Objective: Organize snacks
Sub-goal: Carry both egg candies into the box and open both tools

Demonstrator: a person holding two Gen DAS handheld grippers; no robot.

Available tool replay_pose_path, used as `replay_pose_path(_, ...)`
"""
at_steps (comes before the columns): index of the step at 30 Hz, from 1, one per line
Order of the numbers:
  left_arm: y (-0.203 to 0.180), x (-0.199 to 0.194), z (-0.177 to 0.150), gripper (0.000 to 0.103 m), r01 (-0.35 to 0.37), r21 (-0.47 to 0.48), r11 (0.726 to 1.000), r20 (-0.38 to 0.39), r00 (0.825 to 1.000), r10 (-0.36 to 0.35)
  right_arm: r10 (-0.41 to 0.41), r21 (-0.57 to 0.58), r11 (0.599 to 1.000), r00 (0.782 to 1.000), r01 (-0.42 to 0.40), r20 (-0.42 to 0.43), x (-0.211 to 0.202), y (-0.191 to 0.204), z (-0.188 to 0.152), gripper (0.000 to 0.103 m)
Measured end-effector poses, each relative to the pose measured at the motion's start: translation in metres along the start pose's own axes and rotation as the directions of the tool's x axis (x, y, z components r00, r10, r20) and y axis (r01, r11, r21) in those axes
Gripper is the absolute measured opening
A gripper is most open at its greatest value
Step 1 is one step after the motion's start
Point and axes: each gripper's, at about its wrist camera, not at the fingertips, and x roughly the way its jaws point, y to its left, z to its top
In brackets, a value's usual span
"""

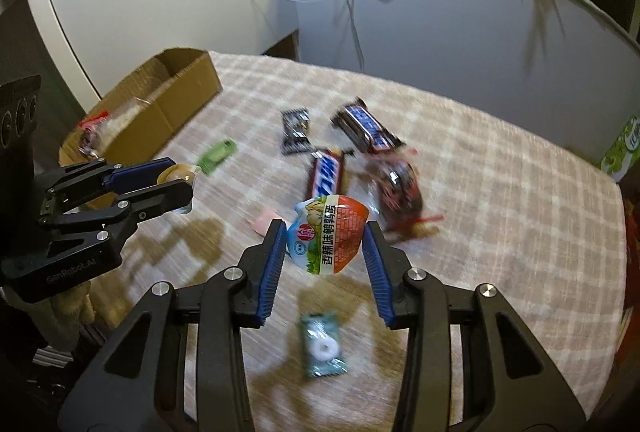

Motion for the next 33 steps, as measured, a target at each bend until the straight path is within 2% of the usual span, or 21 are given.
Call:
replay_pose_path(16,0.068,-0.056,0.013,0.030,-0.093,-0.087,0.992,0.111,0.988,0.102,0.086,-0.099,0.992,0.994,-0.079,0.065,0.009,0.076,0.068,0.041)
replay_pose_path(33,0.146,-0.073,0.016,0.030,-0.171,-0.181,0.969,0.133,0.972,0.196,0.172,-0.184,0.969,0.985,-0.164,0.027,0.064,0.158,0.127,0.041)
